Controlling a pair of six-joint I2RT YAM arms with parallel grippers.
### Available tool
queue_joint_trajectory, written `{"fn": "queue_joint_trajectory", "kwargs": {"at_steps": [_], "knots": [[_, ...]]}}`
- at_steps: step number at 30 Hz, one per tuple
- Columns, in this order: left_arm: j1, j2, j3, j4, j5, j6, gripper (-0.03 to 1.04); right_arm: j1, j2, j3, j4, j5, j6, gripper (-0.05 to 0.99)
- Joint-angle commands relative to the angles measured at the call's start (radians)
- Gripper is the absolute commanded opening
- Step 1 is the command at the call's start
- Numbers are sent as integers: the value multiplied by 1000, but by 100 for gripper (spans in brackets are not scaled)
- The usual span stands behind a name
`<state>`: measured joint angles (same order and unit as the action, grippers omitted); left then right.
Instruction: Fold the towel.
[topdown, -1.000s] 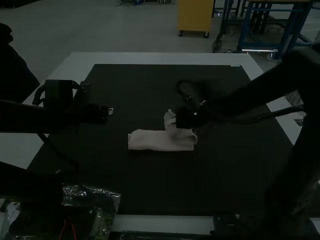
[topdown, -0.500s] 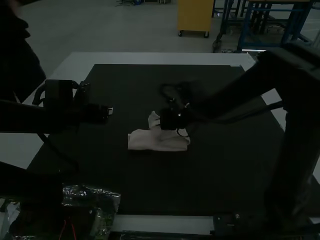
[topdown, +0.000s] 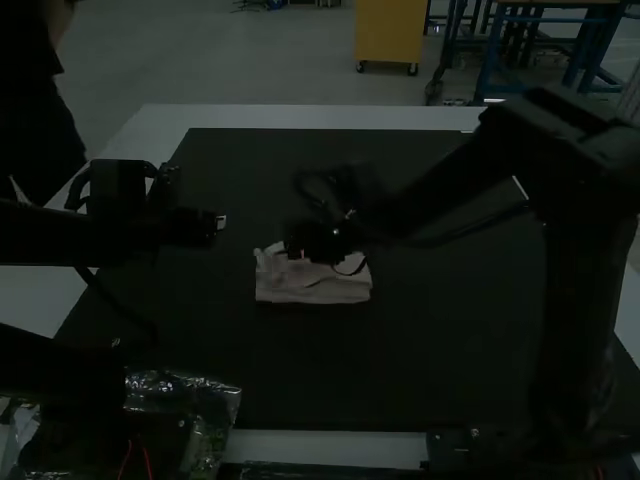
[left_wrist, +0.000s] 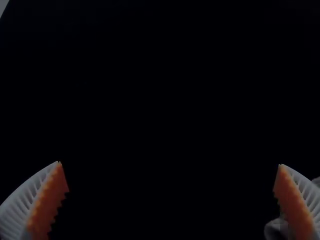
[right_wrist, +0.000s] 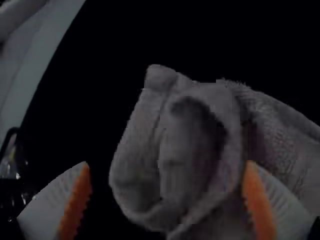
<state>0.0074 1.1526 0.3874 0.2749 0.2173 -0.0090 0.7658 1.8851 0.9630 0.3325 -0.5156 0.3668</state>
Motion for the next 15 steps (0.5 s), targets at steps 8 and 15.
{"fn": "queue_joint_trajectory", "kwargs": {"at_steps": [8,15], "knots": [[9,-5,-4,17,2,-19,97,12,-110,39,11,-44,8,82],[11,-7,-4,20,2,-19,97,-13,-192,-96,165,-24,-14,-3]]}}
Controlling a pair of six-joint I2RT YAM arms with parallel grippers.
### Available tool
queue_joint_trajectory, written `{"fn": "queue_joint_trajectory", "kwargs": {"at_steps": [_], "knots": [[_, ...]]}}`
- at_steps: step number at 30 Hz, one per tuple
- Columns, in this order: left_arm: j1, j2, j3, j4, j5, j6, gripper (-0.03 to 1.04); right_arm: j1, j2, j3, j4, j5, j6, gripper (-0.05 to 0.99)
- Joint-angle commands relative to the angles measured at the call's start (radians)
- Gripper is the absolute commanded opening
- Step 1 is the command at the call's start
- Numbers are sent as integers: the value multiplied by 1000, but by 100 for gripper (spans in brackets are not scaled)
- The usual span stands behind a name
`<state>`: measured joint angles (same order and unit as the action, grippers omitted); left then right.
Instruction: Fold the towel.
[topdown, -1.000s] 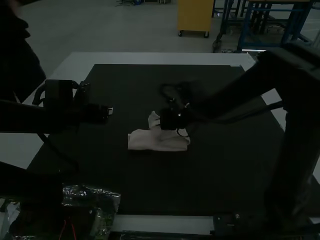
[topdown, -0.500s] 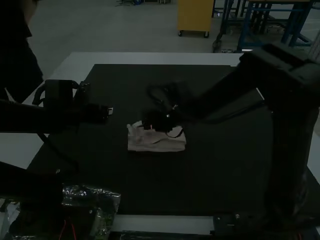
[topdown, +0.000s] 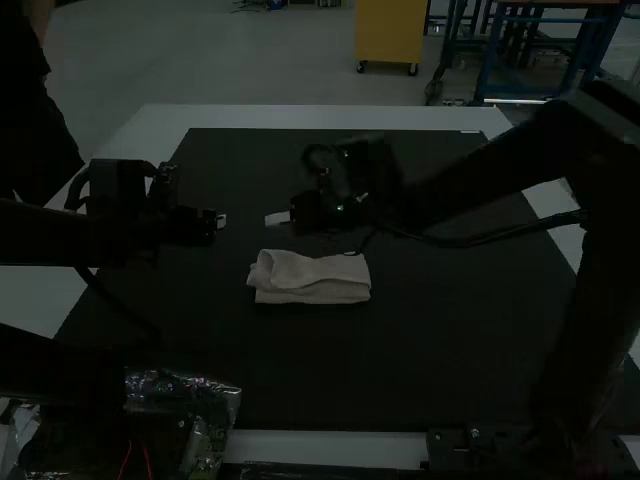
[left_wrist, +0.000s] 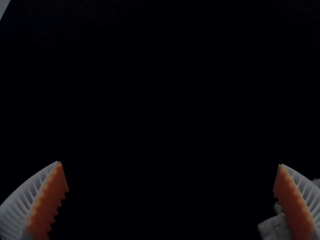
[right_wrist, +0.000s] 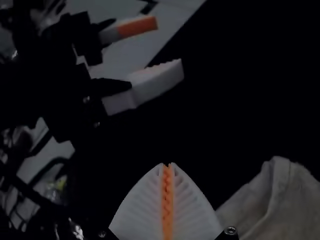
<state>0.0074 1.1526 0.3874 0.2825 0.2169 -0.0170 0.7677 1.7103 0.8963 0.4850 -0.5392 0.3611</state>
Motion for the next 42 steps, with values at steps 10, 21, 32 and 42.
{"fn": "queue_joint_trajectory", "kwargs": {"at_steps": [10,21,32,42], "knots": [[11,-8,1,24,10,-26,97,-84,107,-157,145,-21,-50,-3],[11,-8,1,24,10,-26,97,-96,253,-123,205,-21,-83,-3],[11,-8,1,38,12,-26,97,-96,374,-103,233,-5,-128,-3],[11,-10,65,17,12,-43,97,-136,278,-92,184,-21,-114,-3]]}}
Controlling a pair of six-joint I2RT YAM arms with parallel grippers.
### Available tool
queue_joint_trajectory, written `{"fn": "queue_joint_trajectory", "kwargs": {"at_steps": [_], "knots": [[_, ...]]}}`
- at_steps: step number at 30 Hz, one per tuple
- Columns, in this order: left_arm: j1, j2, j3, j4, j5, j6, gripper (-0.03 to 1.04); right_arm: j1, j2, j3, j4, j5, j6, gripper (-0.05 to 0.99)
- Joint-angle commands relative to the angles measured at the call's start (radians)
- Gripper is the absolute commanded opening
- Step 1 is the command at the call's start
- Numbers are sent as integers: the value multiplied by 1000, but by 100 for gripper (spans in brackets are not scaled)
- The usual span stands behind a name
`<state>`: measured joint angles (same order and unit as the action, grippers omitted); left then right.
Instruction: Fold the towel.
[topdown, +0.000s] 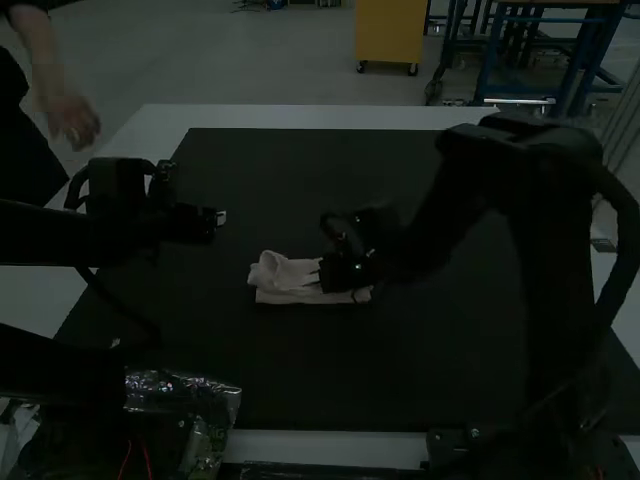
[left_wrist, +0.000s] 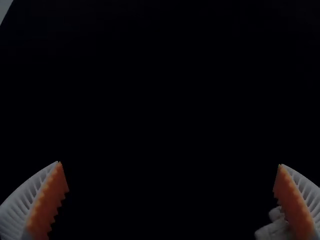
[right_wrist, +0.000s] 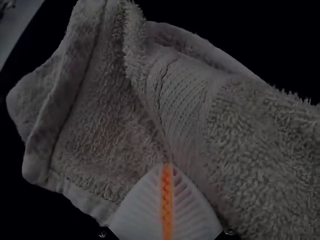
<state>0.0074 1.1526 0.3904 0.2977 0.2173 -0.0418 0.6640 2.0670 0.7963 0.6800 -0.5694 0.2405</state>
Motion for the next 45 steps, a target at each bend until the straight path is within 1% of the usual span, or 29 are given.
{"fn": "queue_joint_trajectory", "kwargs": {"at_steps": [1,9,13,14,15,17,19,20,21,22,27,28,32,36,39,41,45], "knots": [[11,-8,77,-5,11,-23,97,-40,-114,11,-27,9,14,-3],[5,-8,220,-71,11,-47,97,-126,-462,63,-214,9,16,-2],[3,-10,285,-109,11,-50,97,-167,-630,83,-280,9,16,-1],[3,-10,297,-117,11,-52,97,-179,-670,83,-292,11,17,6],[3,-11,306,-121,11,-53,97,-191,-708,83,-309,13,20,18],[2,-19,321,-131,11,-53,97,-218,-777,78,-338,22,28,47],[-1,-30,332,-137,11,-53,97,-244,-846,69,-369,43,28,74],[-4,-39,335,-140,11,-53,97,-259,-880,61,-373,57,26,85],[-7,-50,337,-141,11,-53,97,-271,-912,53,-376,66,26,91],[-9,-64,337,-141,11,-53,97,-287,-947,46,-387,80,23,91],[-14,-168,324,-147,10,-53,97,-365,-1133,-3,-389,94,25,91],[-14,-194,318,-147,11,-53,97,-382,-1171,-12,-389,115,25,91],[-14,-327,295,-144,8,-59,97,-446,-1340,-54,-389,152,26,91],[-14,-501,248,-118,7,-96,97,-500,-1526,-94,-393,161,45,91],[-14,-637,202,-104,-2,-99,97,-532,-1677,-126,-418,163,71,91],[-12,-729,180,-109,-24,-101,97,-549,-1774,-138,-451,192,71,91],[-9,-921,145,-120,-47,-101,97,-586,-1963,-141,-510,235,62,91]]}}
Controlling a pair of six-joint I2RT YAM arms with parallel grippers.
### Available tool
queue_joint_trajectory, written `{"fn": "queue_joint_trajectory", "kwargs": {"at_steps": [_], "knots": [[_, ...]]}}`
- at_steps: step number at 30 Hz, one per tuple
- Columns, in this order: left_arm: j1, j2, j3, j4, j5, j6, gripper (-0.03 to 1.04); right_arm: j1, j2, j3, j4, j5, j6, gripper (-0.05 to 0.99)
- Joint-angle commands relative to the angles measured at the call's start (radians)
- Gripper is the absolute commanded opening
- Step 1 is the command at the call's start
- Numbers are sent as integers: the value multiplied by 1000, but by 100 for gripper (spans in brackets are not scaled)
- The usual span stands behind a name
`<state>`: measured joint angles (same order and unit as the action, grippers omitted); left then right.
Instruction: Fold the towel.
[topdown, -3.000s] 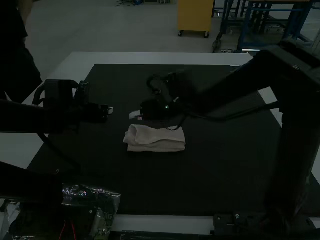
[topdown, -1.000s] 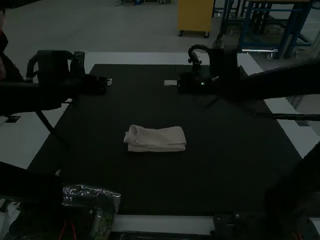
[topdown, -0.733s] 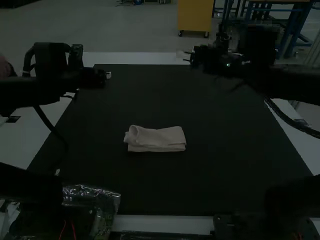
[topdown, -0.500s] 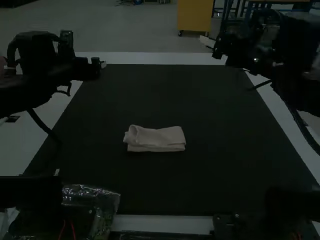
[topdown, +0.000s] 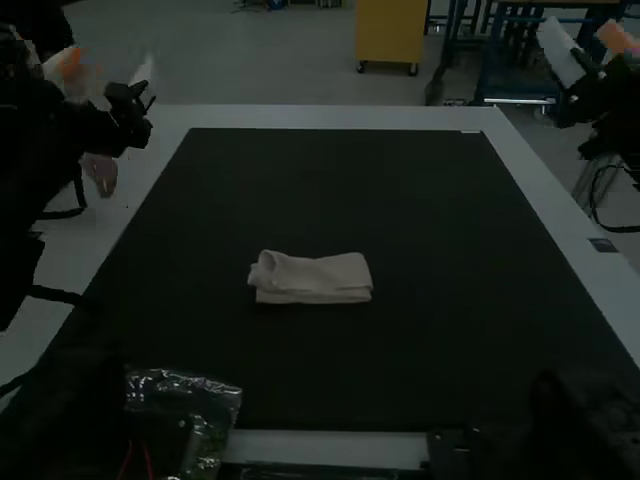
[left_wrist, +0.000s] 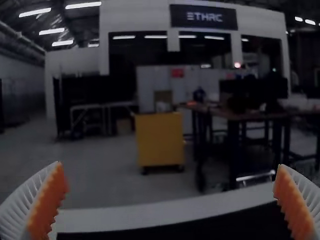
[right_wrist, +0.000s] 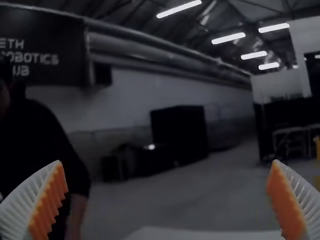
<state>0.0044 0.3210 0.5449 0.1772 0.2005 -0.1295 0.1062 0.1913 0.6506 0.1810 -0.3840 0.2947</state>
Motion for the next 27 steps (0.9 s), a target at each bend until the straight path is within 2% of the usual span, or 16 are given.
{"fn": "queue_joint_trajectory", "kwargs": {"at_steps": [1,5,6,10,13,15,16,18,19,20,24,27], "knots": [[-6,-131,-16,-4,-33,-13,97,-37,-125,9,-32,59,0,91],[-4,-277,-26,-48,-49,-10,97,-80,-193,60,-130,82,-32,91],[-4,-301,-28,-54,-49,-5,97,-86,-190,73,-156,102,-32,91],[-4,-321,-26,-74,-50,24,97,-102,-191,83,-146,129,-63,91],[-3,-321,-45,-81,-55,111,97,-102,-191,38,-141,168,-88,91],[-6,-321,-85,-36,-52,116,97,-97,-190,-22,-127,152,-132,91],[-9,-321,-118,7,-49,122,97,-96,-190,-55,-120,143,-101,91],[-11,-321,-192,105,-29,177,97,-92,-191,-123,-117,134,-94,91],[-9,-321,-223,125,-26,212,97,-94,-191,-160,-110,139,-101,91],[-7,-321,-249,145,-26,228,97,-94,-191,-201,-87,140,-108,91],[-3,-321,-344,180,-27,248,97,-92,-190,-345,-3,145,-114,91],[-3,-321,-407,180,-38,289,97,-94,-191,-444,87,158,-117,91]]}}
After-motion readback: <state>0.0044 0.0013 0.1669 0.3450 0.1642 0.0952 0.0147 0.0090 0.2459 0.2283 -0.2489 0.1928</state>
